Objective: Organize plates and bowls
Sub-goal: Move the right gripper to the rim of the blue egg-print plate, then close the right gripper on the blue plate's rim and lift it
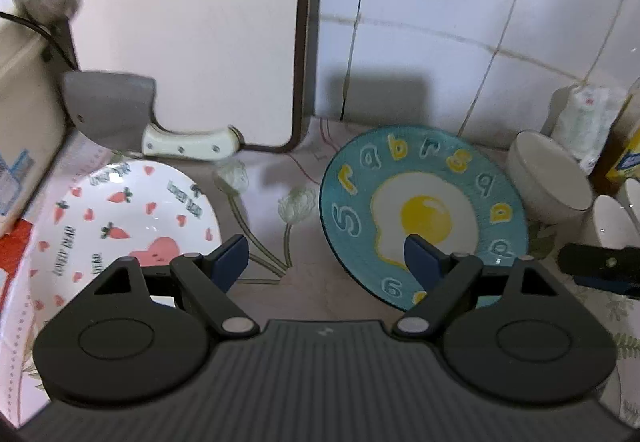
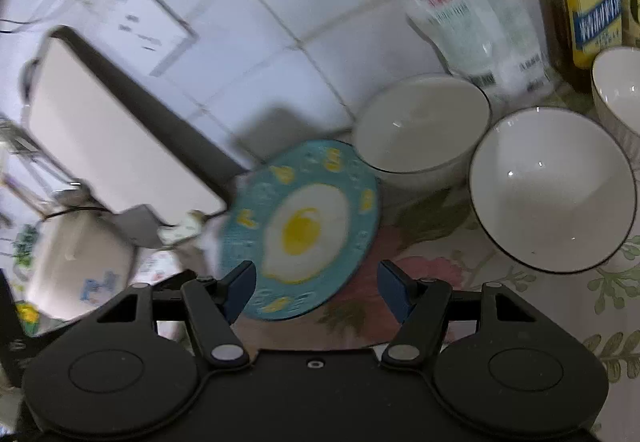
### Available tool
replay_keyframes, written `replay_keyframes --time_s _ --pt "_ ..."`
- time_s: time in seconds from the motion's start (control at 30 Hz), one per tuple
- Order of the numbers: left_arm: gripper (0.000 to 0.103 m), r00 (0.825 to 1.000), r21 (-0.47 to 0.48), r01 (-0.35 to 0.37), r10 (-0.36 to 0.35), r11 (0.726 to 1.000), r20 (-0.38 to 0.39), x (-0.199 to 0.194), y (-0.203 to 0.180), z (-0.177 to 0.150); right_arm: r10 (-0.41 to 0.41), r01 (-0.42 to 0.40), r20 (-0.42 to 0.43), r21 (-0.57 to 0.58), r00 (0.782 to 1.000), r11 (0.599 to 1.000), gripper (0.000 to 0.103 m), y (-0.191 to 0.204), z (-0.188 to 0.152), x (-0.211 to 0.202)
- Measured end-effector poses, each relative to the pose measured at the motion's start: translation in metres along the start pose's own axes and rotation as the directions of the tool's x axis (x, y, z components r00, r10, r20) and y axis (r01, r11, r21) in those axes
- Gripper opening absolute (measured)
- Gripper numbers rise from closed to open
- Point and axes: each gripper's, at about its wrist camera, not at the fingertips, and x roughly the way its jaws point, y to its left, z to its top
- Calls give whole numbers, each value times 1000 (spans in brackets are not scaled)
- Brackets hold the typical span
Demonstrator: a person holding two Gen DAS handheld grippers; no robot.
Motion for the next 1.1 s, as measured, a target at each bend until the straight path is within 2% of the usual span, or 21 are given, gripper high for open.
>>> replay_keyframes --time_s 0.13,0.27,0.3,0.37,0.4,0.43,0.47,0.53,0.6,0.7,0.83,1.1 --pt "83 997 -21 -13 12 1000 -77 27 -1 7 -50 50 -30 -16 998 999 71 -6 7 28" --pt "81 994 -24 -11 9 1000 -105 44 -5 9 -64 65 -52 13 997 998 68 -12 7 47" --pt "78 994 -26 -14 11 1000 -112 48 -5 9 -65 66 -52 18 997 998 66 -13 7 50" --pt "66 993 -41 -12 7 999 -118 54 -4 8 -62 63 -43 31 997 997 62 -14 7 55" --pt "61 993 -45 -7 2 999 -120 56 -4 8 -60 61 -42 39 997 997 56 -15 7 57" --pt "58 993 -47 -4 -1 999 -122 58 -4 7 -55 57 -41 46 998 997 46 -17 6 59" --pt "56 993 -46 -4 -2 999 -120 59 -4 6 -59 61 -47 52 997 997 40 -18 6 62" --pt "42 991 -41 -5 0 999 -131 63 -5 5 -53 56 -52 63 997 996 21 -20 6 67" --pt "35 992 -56 25 -32 998 -121 65 -2 4 -56 59 -51 60 997 996 16 -21 6 70" --pt "32 991 -87 45 -56 995 -122 65 1 3 -44 45 -29 51 999 998 16 -24 3 71" --pt "32 990 -108 60 -73 992 -124 69 0 4 -7 8 -8 65 1000 998 12 -33 2 72" --pt "24 986 -54 52 -60 997 -154 56 -6 8 -27 27 -32 -4 999 1000 18 -13 2 65"
